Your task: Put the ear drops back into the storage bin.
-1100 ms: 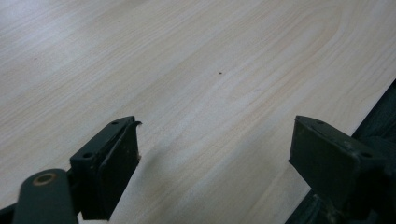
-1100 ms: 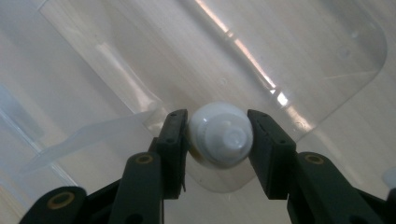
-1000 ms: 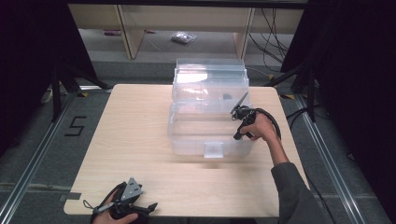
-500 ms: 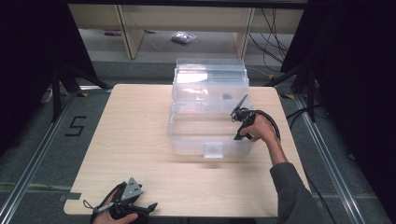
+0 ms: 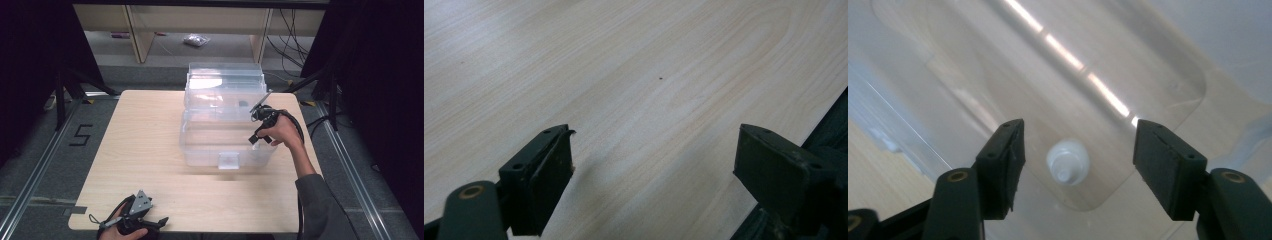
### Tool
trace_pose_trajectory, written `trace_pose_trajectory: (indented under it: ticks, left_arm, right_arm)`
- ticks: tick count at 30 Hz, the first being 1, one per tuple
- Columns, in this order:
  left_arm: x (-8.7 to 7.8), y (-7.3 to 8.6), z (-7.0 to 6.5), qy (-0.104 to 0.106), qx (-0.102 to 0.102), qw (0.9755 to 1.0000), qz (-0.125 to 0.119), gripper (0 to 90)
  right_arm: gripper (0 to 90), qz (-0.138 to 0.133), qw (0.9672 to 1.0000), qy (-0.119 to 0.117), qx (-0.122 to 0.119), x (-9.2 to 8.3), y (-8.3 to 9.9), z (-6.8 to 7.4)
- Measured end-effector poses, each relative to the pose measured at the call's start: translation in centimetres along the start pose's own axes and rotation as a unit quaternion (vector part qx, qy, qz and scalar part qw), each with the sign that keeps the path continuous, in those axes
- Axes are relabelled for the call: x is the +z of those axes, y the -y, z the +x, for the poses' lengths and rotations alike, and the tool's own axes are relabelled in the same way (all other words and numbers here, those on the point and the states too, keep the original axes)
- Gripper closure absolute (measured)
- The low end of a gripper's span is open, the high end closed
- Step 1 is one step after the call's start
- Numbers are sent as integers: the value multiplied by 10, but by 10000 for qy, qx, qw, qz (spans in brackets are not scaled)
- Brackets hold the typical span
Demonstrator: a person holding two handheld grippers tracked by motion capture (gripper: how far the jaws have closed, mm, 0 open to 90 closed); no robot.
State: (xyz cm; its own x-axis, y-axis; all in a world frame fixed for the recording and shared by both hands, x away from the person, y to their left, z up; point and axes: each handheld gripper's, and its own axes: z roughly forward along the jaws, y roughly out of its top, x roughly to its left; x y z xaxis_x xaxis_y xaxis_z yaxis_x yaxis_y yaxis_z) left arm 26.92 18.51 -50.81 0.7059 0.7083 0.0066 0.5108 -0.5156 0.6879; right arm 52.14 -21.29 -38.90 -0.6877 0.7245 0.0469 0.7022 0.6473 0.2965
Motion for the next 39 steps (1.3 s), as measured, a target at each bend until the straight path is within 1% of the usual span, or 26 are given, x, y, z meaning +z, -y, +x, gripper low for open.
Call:
trace_pose_trajectory:
  ticks: [1, 4, 5, 9, 10, 11, 14, 15, 16, 17, 19, 20, 21, 23, 24, 25, 26, 27, 28, 30, 31, 32, 36, 37, 38, 39]
  left_arm:
    - [0, 0, 0, 1, -3, 10000, -2, 151]
    - [0, 0, 0, -7, -5, 10000, -4, 151]
    - [0, 0, 0, -5, -10, 10000, -5, 151]
    - [0, 0, 0, -12, -12, 10000, -5, 151]
    - [0, 0, 0, -13, -17, 10000, -1, 151]
    - [0, 0, 0, -14, -12, 10000, -2, 151]
    - [0, 0, 0, -14, -7, 10000, -15, 151]
    - [-1, 0, 1, 10, 31, 10000, 17, 151]
    - [-2, 0, 2, 23, 160, 9998, 129, 151]
    - [-2, -1, 2, 35, 141, 9998, 97, 151]
    - [-3, -1, 3, 15, 193, 9997, 150, 151]
    - [-3, -1, 3, 20, 189, 9997, 155, 151]
    - [-3, -1, 3, -10, 193, 9997, 169, 152]
    - [0, 0, 0, -70, -14, 10000, -18, 151]
    - [-2, -1, 1, 1, 77, 10000, 52, 151]
    - [-3, -1, 2, 1, 201, 9997, 152, 151]
    - [-2, -1, 1, 6, 98, 9999, 82, 151]
    - [-2, 0, 0, 17, 83, 9999, 101, 151]
    - [-2, -1, 1, -3, 175, 9998, 114, 151]
    - [-2, -1, 1, -7, 171, 9998, 111, 151]
    - [-1, -1, 0, 2, 78, 9999, 95, 151]
    - [-2, -1, 1, -21, 157, 9998, 102, 151]
    - [-2, -1, 1, -10, 145, 9998, 103, 151]
    - [-2, -1, 2, -35, 194, 9997, 146, 151]
    - [0, -1, 0, -53, 4, 10000, -18, 151]
    - [0, -1, -1, -55, -9, 10000, -27, 151]
  right_arm:
    - [363, -138, 9999, 45, 52, -4, 1, 0]
    - [333, -264, 9995, 104, 121, -10, 4, 3]
    - [326, -315, 9994, 148, 86, -12, 4, 3]
    - [298, -611, 9978, 197, 170, -23, 8, 8]
    - [292, -684, 9974, 191, 101, -25, 9, 8]
    - [285, -708, 9971, 213, 157, -27, 9, 11]
    - [275, -822, 9964, 172, 132, -31, 11, 14]
    - [265, -830, 9963, 167, 166, -34, 12, 17]
    - [258, -866, 9960, 180, 133, -34, 12, 17]
    - [257, -904, 9957, 182, 121, -36, 12, 19]
    - [254, -1016, 9946, 160, 102, -38, 14, 21]
    - [252, -1025, 9945, 164, 117, -39, 15, 22]
    - [252, -1042, 9944, 99, 116, -39, 17, 24]
    - [248, -1106, 9937, 98, 119, -39, 20, 27]
    - [241, -1138, 9934, 112, 133, -40, 22, 28]
    - [239, -1158, 9931, 102, 162, -41, 23, 29]
    - [239, -1194, 9927, 96, 114, -41, 26, 31]
    - [238, -1209, 9925, 66, 172, -42, 28, 33]
    - [237, -1231, 9922, 88, 152, -42, 29, 33]
    - [236, -1296, 9914, 41, 184, -43, 34, 36]
    - [235, -1321, 9911, 26, 167, -44, 35, 36]
    - [235, -1341, 9908, -3, 194, -44, 38, 37]
    - [232, -1440, 9894, -11, 171, -44, 43, 36]
    - [231, -1429, 9894, 44, 256, -44, 45, 38]
    - [231, -1407, 9896, -10, 293, -44, 46, 39]
    - [230, -1470, 9889, -12, 199, -44, 48, 37]
